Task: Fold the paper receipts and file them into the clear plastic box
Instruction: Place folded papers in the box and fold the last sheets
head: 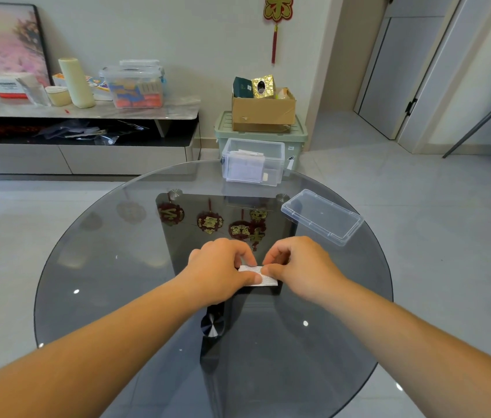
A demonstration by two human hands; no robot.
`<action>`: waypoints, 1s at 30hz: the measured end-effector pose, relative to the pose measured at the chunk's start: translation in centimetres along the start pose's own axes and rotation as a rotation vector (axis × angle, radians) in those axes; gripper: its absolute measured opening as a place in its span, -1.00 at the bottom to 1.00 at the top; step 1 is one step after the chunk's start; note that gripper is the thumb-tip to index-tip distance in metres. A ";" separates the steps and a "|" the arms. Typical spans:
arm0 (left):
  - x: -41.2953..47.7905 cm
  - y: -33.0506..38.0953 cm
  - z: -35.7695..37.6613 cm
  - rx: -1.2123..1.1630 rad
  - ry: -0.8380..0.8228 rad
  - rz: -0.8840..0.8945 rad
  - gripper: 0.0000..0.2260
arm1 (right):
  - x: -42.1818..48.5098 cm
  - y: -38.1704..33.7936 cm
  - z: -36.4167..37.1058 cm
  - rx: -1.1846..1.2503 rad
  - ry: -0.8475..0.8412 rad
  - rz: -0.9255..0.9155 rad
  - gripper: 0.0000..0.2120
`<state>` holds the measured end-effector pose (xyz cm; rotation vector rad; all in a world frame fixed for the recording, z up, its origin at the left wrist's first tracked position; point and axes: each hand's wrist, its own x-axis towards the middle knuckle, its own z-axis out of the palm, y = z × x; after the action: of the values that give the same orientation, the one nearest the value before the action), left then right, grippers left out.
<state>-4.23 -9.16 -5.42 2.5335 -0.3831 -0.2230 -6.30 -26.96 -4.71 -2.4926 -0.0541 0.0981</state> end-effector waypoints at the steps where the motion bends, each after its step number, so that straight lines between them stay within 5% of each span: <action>1: 0.0 -0.1 0.1 0.019 0.008 0.012 -0.84 | -0.3 0.3 0.1 -0.025 0.002 -0.043 -0.94; 7: -1.1 -1.4 0.7 0.260 0.108 0.169 -0.65 | -1.9 1.8 0.1 -0.140 -0.009 -0.118 -0.74; 17: -0.8 -1.0 -1.0 0.191 -0.024 0.092 -0.69 | -0.7 1.7 -0.8 -0.106 -0.093 -0.049 -0.82; 25: -0.7 0.0 -1.5 0.046 -0.082 0.079 -0.84 | -0.7 1.5 -0.5 -0.054 -0.062 -0.216 -0.94; 30: -1.0 -0.2 -1.4 -0.031 -0.067 0.103 -0.76 | -0.1 0.4 -0.9 -0.025 -0.145 -0.139 -0.77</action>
<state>-4.77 -7.93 -4.30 2.4725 -0.5310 -0.2722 -6.30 -27.80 -4.19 -2.4949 -0.2906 0.2204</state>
